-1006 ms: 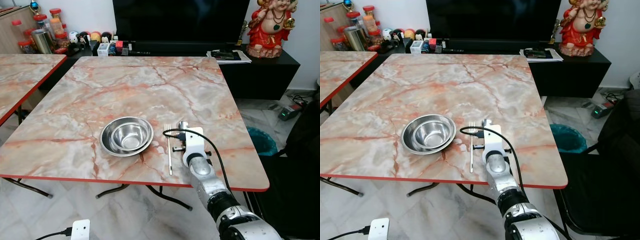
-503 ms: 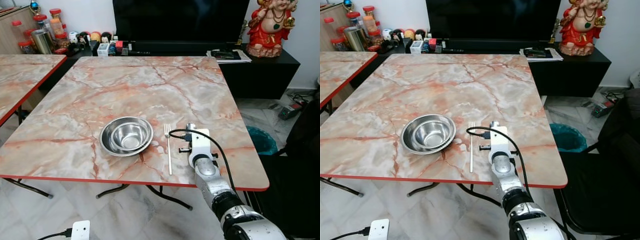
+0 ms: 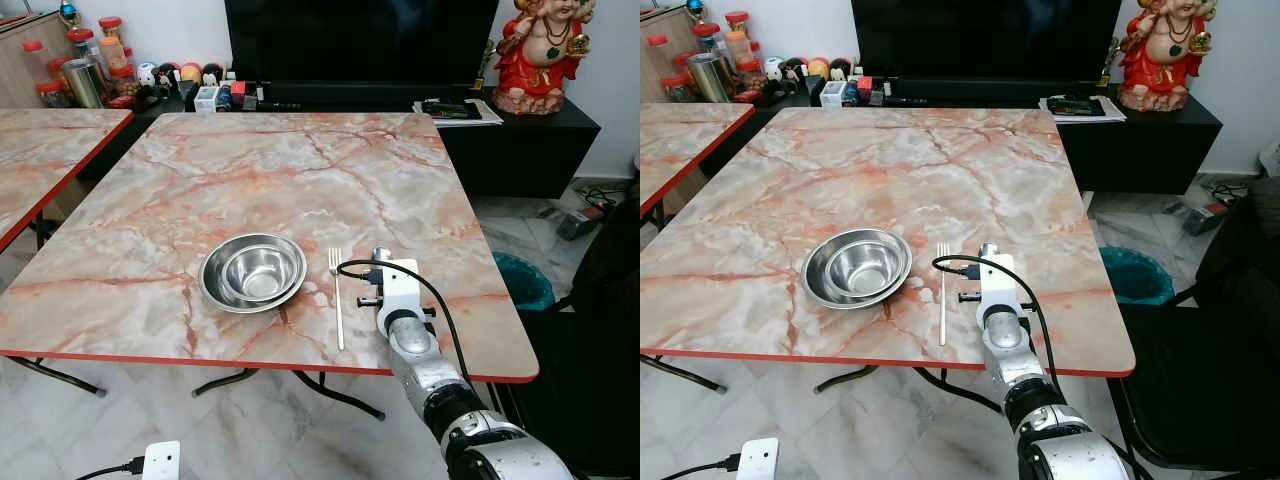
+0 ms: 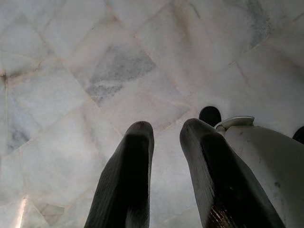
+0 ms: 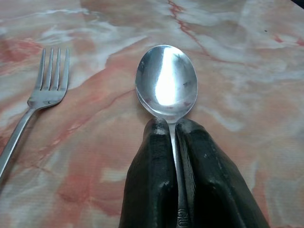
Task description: Setting the table
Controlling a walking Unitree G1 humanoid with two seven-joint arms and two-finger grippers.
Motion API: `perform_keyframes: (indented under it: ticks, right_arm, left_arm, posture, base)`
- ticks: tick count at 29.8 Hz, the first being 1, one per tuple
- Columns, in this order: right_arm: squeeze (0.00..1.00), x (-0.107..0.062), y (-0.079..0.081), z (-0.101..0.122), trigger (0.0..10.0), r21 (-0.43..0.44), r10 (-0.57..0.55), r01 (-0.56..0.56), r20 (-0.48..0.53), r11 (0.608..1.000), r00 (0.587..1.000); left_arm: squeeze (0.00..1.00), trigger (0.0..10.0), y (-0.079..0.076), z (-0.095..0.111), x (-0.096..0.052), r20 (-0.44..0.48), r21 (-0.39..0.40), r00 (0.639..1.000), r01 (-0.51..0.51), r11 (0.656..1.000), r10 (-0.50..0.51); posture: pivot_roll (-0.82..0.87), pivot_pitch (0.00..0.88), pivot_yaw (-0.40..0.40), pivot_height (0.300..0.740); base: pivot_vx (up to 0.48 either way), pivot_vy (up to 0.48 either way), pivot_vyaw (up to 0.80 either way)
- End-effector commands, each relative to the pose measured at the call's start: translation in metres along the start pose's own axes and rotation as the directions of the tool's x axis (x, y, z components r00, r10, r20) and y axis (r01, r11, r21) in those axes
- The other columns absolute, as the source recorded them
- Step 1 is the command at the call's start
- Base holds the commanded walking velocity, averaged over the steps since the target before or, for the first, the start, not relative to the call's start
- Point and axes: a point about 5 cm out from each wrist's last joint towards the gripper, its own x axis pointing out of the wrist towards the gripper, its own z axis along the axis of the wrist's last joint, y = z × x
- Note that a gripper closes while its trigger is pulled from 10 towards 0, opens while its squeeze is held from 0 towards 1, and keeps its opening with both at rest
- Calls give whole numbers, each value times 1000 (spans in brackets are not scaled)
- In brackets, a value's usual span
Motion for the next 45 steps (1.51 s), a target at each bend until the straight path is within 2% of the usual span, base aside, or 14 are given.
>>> perform_keyframes:
  ticks: [1,5,6,7,8,9,10,22,23,33,34,35,36,45]
  right_arm:
    - [0,-2,0,-11,10000,-4,-5,5,-52,1000,999]
    - [0,-2,-1,-12,10000,5,-9,10,-57,1000,998]
    - [47,-2,-2,-12,10000,7,-10,10,-57,1000,998]
    - [47,-2,-2,-12,10000,7,-10,10,-57,1000,998]
    - [773,-1,-2,-11,10000,9,-10,11,-55,1000,998]
    - [773,-1,-2,-11,10000,9,-10,11,-55,1000,998]
    - [875,-1,-2,-11,10000,10,-11,12,-53,1000,999]
    - [910,0,-2,-7,10000,14,-13,13,-40,1000,999]
    - [1000,0,-2,-7,10000,15,-13,14,-39,1000,999]
    - [1000,2,-3,10,10000,28,-25,24,48,999,999]
    - [922,2,-3,13,10000,20,-24,23,64,1000,998]
    - [490,2,-3,14,10000,17,-21,20,73,1000,997]
    - [0,2,-4,16,10000,13,-22,21,88,1000,996]
    - [0,1,-9,26,10000,51,-60,53,158,997,986]
  left_arm:
    - [0,10000,1,-3,0,-18,-10,1000,1,1000,-1]
    - [0,10000,0,-2,0,-16,-9,1000,2,1000,-2]
    - [0,10000,0,-2,0,-16,-8,1000,3,1000,-3]
    - [0,10000,0,-2,0,-16,-8,1000,3,1000,-3]
    - [0,10000,0,-2,0,-16,-8,1000,3,1000,-3]
    - [0,10000,0,-2,0,-16,-8,1000,3,1000,-3]
    - [0,10000,0,-1,0,-15,-8,1000,4,1000,-4]
    - [0,10000,-1,0,0,-12,-8,1000,5,1000,-5]
    - [0,10000,-1,0,0,-11,-8,1000,6,1000,-6]
    - [0,10000,-4,4,1,-4,-4,1000,13,1000,-13]
    - [0,10000,-4,5,1,-3,-4,1000,15,1000,-15]
    - [0,10000,-5,5,1,-2,-4,1000,16,1000,-16]
    - [0,10000,-6,6,1,-1,-3,1000,18,1000,-18]
    - [0,10000,-9,9,1,5,9,999,31,999,-31]
  posture:
    - [41,0,15,719]
    - [40,0,15,719]
    - [39,0,16,719]
    - [39,0,16,719]
    - [39,0,16,719]
    - [39,0,16,719]
    - [39,0,16,719]
    - [39,0,15,719]
    - [39,0,15,719]
    - [24,0,15,719]
    - [23,0,15,719]
    - [21,0,15,719]
    - [20,0,14,719]
    - [7,0,18,719]
  base:
    - [0,0,0]
    - [0,0,0]
    - [0,0,0]
    - [0,0,0]
    - [0,0,0]
    - [0,0,0]
    - [0,0,0]
    - [0,0,0]
    - [0,0,0]
    - [0,0,0]
    - [0,0,0]
    - [0,0,0]
    - [0,0,0]
    - [0,0,0]
